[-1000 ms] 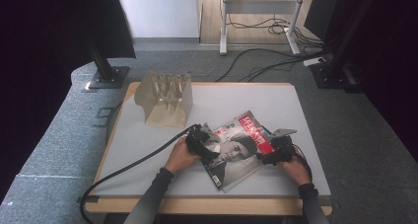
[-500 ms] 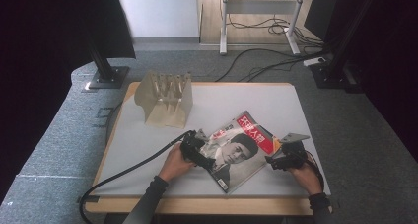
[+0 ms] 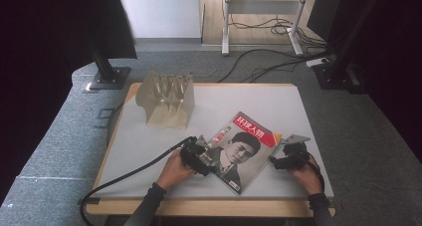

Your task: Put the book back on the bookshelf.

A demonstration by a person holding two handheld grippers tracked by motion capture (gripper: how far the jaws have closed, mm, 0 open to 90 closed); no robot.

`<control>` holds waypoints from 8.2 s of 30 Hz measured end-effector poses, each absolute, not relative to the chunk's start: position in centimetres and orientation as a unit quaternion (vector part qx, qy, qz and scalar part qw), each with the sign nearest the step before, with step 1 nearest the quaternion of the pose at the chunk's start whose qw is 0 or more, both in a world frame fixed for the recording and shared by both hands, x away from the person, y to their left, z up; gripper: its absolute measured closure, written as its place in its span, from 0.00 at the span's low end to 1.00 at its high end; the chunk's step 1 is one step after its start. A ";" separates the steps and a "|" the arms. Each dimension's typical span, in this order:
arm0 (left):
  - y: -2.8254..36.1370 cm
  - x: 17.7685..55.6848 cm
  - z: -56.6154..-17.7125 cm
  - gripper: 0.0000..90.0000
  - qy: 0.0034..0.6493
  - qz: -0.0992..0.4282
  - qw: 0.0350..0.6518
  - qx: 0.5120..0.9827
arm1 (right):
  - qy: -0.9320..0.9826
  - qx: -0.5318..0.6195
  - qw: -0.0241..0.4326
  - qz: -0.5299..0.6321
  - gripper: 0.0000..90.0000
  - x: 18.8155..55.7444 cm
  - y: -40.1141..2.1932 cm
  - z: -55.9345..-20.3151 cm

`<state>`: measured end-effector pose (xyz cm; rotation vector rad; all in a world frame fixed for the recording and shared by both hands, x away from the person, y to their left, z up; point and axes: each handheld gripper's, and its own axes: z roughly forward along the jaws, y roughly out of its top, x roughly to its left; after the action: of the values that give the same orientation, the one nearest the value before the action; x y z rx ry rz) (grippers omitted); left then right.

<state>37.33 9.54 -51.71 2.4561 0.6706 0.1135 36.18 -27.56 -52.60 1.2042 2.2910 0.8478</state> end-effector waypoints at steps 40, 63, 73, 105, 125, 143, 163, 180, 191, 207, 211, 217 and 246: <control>13.9 38.2 -52.2 0.00 0.319 0.102 0.294 0.895 | 0.807 0.465 0.185 0.313 0.07 42.6 -26.8 -52.9; 15.5 38.6 -52.2 0.00 0.335 0.133 0.297 0.885 | 0.832 0.419 0.174 0.319 0.14 44.5 -21.3 -52.2; 14.7 37.2 -52.6 0.00 0.330 0.130 0.319 0.879 | 0.811 0.443 0.100 0.368 0.18 45.2 -19.5 -52.2; 14.6 37.3 -52.8 0.00 0.328 0.118 0.327 0.879 | 0.817 0.416 0.058 0.395 0.91 45.1 -17.5 -50.9; 14.9 38.2 -51.9 0.00 0.313 0.072 0.329 0.888 | 0.847 0.314 0.130 0.410 0.95 40.6 -15.1 -44.5; 12.9 41.0 -50.5 0.15 0.272 -0.033 0.369 0.888 | 0.837 0.273 0.145 0.451 0.95 38.1 -15.9 -40.6; 13.5 42.1 -46.3 0.68 0.296 -0.062 0.377 0.875 | 0.830 0.260 0.148 0.471 0.95 38.1 -16.4 -38.7; 13.4 41.1 -42.2 0.84 0.288 -0.030 0.380 0.879 | 0.824 0.269 0.163 0.471 0.95 38.6 -17.2 -37.9; 13.4 40.3 -39.3 0.90 0.257 0.042 0.385 0.886 | 0.818 0.282 0.180 0.469 0.95 39.1 -17.8 -37.2; 13.4 37.4 -36.8 0.93 0.183 0.129 0.374 0.900 | 0.808 0.289 0.186 0.479 0.94 38.6 -19.4 -36.7; 12.8 36.9 -36.0 0.86 0.166 0.139 0.365 0.905 | 0.812 0.281 0.184 0.478 0.94 37.8 -19.7 -36.6; 12.0 37.4 -34.4 0.81 0.170 0.130 0.381 0.899 | 0.812 0.276 0.180 0.483 0.94 36.9 -20.2 -36.7; 14.1 38.9 -33.7 0.96 0.213 0.087 0.405 0.885 | 0.803 0.370 0.185 0.428 0.47 36.9 -22.9 -42.8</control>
<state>38.90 14.07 -33.70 2.2326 0.5373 0.2185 36.88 -22.89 -42.75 1.0436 2.2641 1.2052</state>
